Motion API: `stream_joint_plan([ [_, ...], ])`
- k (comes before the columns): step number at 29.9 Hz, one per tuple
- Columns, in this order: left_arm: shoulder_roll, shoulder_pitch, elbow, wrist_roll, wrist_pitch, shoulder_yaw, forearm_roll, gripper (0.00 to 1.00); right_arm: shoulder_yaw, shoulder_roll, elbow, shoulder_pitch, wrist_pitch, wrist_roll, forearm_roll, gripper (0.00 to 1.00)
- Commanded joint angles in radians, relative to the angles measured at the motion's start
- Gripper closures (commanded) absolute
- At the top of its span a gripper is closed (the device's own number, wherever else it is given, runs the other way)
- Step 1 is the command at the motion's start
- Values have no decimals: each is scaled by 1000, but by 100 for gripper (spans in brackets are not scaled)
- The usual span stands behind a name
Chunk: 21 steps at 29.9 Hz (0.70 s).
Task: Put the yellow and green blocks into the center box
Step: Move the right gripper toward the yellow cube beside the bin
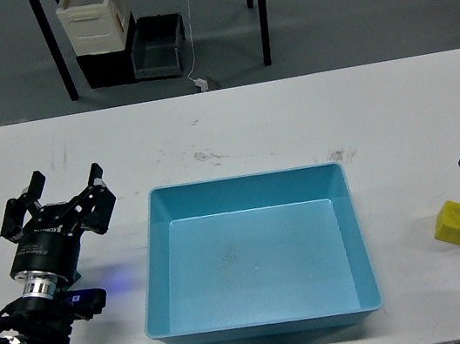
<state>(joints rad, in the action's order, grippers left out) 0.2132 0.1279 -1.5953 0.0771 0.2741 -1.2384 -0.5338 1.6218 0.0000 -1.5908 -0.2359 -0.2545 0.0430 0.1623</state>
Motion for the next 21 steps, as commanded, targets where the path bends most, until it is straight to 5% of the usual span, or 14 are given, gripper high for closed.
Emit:
stream_joint_plan([
  [1, 0, 1, 0, 7, 2, -7, 0, 0, 3, 0, 0, -2, 0, 5, -1, 0],
  [6, 8, -2, 0, 96, 4, -3, 0, 0, 7, 0, 0, -2, 1, 5, -1, 0],
  [16, 12, -2, -5, 102, 2, -3, 0, 0, 36, 0, 2, 3, -3, 6, -1, 0],
  [21, 11, -2, -5, 105, -1, -4, 0, 0, 35, 0, 3, 24, -84, 1, -93, 0],
])
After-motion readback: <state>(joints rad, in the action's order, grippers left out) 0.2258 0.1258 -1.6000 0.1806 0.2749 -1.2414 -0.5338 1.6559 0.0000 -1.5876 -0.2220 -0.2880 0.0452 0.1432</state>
